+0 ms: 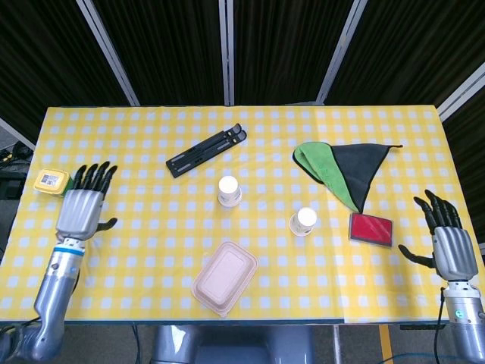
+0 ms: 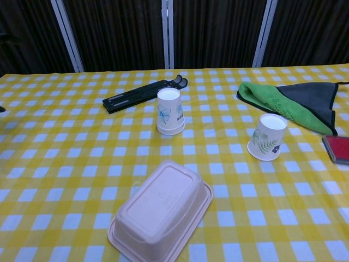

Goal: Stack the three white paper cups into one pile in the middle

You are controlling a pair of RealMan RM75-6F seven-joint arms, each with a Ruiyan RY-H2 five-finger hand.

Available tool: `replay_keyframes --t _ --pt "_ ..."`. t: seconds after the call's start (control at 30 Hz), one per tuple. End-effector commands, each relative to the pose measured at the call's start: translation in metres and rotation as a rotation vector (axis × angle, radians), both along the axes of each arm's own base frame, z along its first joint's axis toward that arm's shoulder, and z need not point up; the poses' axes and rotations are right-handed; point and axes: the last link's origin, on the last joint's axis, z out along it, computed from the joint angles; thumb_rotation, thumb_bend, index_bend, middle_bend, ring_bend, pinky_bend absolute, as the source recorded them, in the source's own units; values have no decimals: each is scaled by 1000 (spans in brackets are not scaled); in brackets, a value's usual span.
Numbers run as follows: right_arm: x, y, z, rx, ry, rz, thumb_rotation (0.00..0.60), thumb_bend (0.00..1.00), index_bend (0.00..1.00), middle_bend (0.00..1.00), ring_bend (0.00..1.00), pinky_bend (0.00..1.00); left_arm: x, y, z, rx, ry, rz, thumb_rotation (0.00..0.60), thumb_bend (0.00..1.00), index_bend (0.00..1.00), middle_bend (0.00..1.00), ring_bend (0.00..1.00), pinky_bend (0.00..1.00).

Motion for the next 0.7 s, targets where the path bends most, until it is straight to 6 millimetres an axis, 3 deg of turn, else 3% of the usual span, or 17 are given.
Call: replay_keyframes --t 0.03,0.2,0.4,0.7 --pt "14 -9 -5 25 10 25 600 60 156 0 0 0 -34 -36 15 10 16 40 600 112 0 0 0 0" --pt "44 -26 -12 90 49 55 600 60 156 0 0 0 -49 -57 26 35 -24 60 600 63 0 0 0 0" --pt "86 -49 -28 183 110 90 600 61 174 0 0 0 -58 -64 37 55 -77 64 600 62 0 0 0 0" --pt "115 -69 -61 296 154 78 600 71 255 0 0 0 -61 -67 45 63 -115 62 600 62 0 0 0 0"
